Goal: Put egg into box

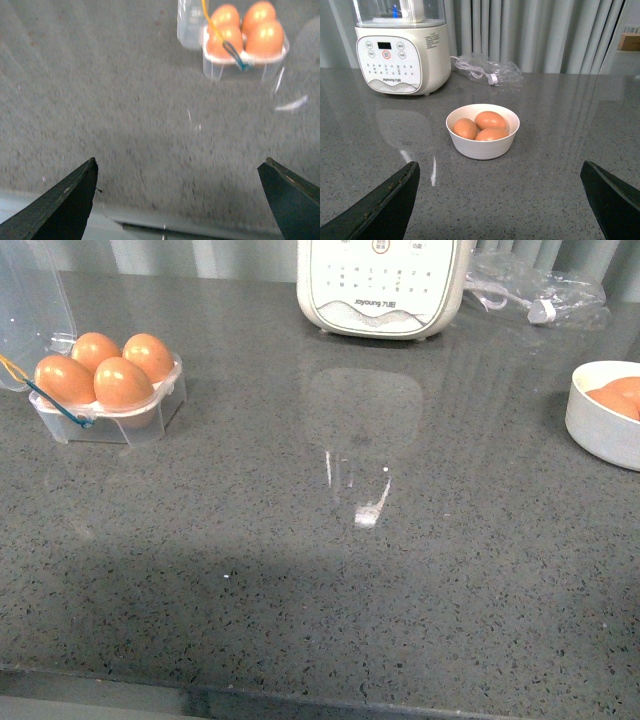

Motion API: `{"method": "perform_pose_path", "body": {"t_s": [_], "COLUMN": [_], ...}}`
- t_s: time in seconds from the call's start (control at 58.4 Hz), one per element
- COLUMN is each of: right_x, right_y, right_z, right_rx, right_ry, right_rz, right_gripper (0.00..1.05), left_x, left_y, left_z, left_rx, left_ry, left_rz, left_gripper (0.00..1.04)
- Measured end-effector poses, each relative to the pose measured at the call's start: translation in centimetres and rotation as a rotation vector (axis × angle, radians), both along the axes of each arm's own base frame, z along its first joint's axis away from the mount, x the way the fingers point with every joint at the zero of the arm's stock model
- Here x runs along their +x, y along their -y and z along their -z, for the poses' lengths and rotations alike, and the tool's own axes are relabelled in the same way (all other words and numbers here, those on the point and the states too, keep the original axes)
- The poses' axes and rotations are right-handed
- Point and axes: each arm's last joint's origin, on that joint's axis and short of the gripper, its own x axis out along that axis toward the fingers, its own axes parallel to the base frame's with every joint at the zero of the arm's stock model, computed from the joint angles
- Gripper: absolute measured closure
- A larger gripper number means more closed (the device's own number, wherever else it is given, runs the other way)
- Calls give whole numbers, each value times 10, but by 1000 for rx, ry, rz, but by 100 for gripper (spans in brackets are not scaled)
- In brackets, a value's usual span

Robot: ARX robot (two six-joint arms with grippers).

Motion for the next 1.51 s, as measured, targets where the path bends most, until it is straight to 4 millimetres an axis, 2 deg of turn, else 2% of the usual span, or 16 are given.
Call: {"method": "perform_pose_path", "body": {"t_s": [0.051, 0.12, 0.206, 0.411, 0.566, 0.686, 0.908, 1.148, 1.302, 1.508], "right_x": [0, 0, 0, 0, 0, 0, 0, 0, 0, 0], "right_y": [0, 0, 0, 0, 0, 0, 0, 0, 0, 0], "right_z": [0, 0, 0, 0, 0, 0, 0, 0, 0, 0], "right_rx": [0, 0, 0, 0, 0, 0, 0, 0, 0, 0], "right_ry": [0, 0, 0, 0, 0, 0, 0, 0, 0, 0], "right_rz": [0, 0, 0, 0, 0, 0, 0, 0, 0, 0], "right_gripper": [7, 7, 7, 7, 7, 7, 7, 7, 7, 7], "left_x": [9, 32, 56, 110, 153, 174, 206, 231, 235, 232], "left_y": [-3, -9, -14, -27, -47, -60, -81, -93, -89, -66], "left_z": [-8, -23, -30, -25, -29, -33, -37, -44, -50, -58], "left_rx": [4, 18, 2, 2, 10, 23, 64, 78, 72, 50], "left_ry": [24, 83, 73, -11, -31, -33, -30, -20, -7, -1], "left_rz": [3, 21, 57, 59, 5, -18, -70, -88, -69, -2], "left_gripper": [7, 7, 7, 7, 7, 7, 7, 7, 7, 7]}}
